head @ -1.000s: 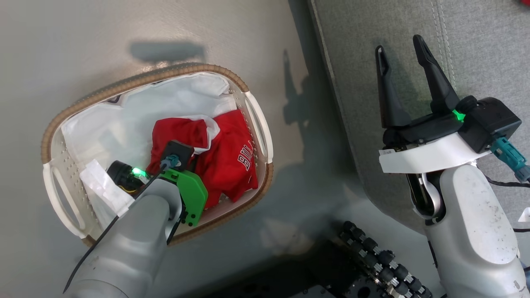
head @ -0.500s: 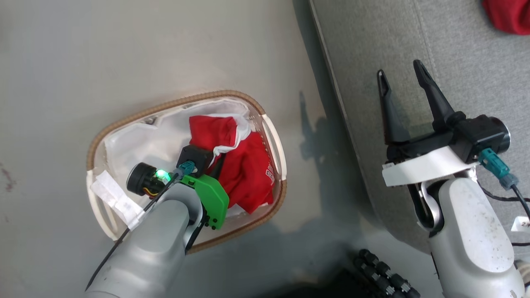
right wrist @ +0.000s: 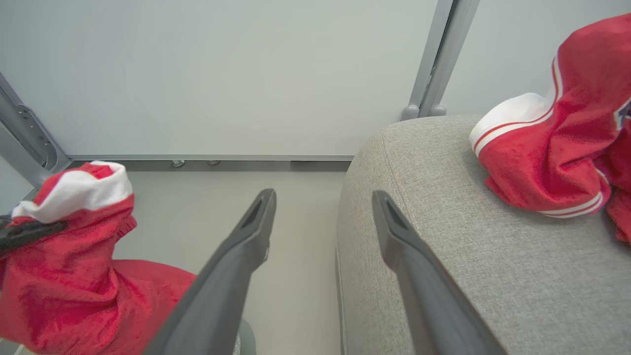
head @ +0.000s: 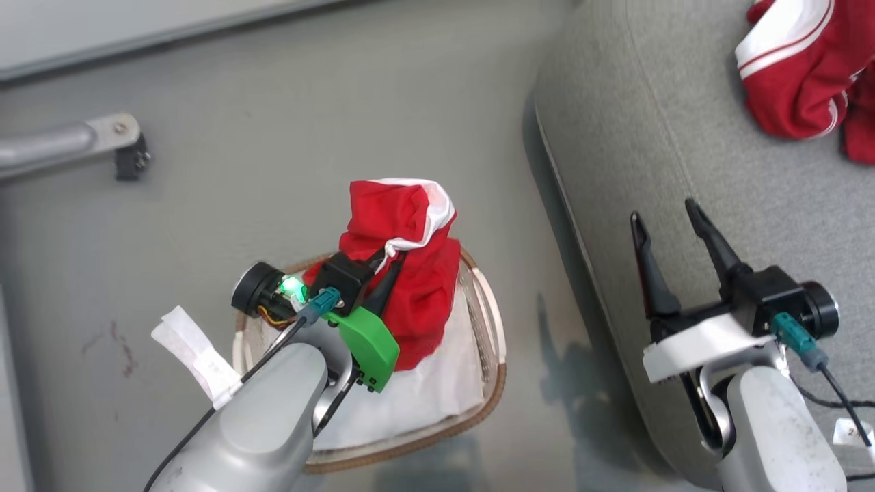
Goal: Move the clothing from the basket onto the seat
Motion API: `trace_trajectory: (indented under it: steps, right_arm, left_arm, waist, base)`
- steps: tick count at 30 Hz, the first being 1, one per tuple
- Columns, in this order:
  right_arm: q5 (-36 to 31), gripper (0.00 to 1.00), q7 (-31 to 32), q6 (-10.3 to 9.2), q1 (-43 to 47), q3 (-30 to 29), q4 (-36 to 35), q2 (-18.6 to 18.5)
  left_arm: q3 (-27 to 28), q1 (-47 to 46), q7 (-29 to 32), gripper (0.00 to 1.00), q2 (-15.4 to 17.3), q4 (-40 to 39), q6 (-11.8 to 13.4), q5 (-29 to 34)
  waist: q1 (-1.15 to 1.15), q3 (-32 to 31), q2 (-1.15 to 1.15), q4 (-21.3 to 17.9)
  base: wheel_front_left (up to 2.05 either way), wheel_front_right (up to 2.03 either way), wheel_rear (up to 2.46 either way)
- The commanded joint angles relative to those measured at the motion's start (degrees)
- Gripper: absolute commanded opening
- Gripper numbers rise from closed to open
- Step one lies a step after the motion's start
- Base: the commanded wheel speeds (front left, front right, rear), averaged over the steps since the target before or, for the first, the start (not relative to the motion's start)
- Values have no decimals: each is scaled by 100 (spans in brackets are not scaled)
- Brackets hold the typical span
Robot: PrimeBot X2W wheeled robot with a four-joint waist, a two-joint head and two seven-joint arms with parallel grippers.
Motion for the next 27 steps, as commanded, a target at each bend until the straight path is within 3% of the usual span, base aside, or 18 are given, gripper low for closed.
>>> trace_trajectory:
  steps: [1,16,27]
  right_arm:
    - [-53,100,-2,-8,181,-3,53,-24]
    - [-87,100,-2,-8,673,263,230,-23]
    - [58,100,-2,-8,304,973,325,-22]
  left_arm:
    - [-36,76,-20,0,52,-120,-28,96]
    - [-567,-1100,-22,0,757,-633,-13,166]
    - [-985,-2071,131,0,766,-802,-11,-11]
  waist:
    - [0,-1043,0,465]
    - [0,-2265,0,579]
    - [0,-2474,0,666]
  base:
    - [0,0,0]
    - [0,0,0]
    - [0,0,0]
